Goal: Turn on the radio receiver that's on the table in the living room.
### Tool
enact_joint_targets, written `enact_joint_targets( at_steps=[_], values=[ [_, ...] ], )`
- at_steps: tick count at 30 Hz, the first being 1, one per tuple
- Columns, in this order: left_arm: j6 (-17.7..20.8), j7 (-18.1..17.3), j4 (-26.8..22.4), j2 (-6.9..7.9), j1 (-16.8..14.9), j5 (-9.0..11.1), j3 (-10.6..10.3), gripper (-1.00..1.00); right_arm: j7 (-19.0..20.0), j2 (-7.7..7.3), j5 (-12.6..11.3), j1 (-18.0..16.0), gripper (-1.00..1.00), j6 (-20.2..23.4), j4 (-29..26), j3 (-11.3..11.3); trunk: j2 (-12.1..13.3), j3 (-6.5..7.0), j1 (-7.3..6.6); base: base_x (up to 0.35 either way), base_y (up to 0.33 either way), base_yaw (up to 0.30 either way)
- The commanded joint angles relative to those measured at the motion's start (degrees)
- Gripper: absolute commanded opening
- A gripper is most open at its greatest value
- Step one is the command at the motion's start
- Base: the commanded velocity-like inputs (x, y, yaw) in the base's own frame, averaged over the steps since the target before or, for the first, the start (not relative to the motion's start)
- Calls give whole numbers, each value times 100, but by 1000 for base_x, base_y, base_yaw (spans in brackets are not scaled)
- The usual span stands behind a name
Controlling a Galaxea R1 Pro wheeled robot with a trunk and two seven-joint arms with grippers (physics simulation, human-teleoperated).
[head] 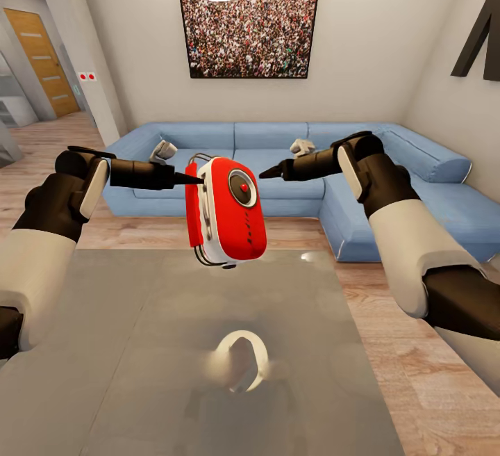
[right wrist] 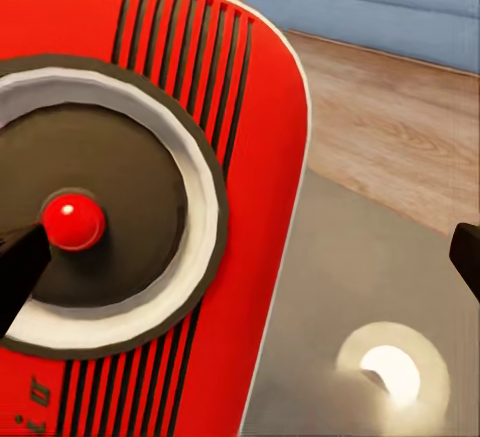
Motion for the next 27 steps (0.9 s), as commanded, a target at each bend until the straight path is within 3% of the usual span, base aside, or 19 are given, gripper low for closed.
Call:
enact_joint_targets(
  at_steps=[1, 12, 21, 27],
  values=[
    [21, -2, -3, 0, -1, 53, 4, -100, 34, 5, 0, 0, 100, 0, 31, 0, 0, 0, 0, 0, 0, 0],
    [18, -3, 12, -2, -1, 53, 4, -100, 551, 31, 0, 0, 100, 4, 335, 2, 0, 0, 0, 0, 0, 0],
    [13, -2, 19, -16, 61, 53, 4, -100, 981, 17, 0, 0, 100, 8, 347, 246, 0, 0, 0, 0, 0, 0],
    [12, -2, 15, -17, 68, 53, 4, -100, 1184, 13, 0, 0, 100, 9, 347, 294, 0, 0, 0, 0, 0, 0]
  ],
)
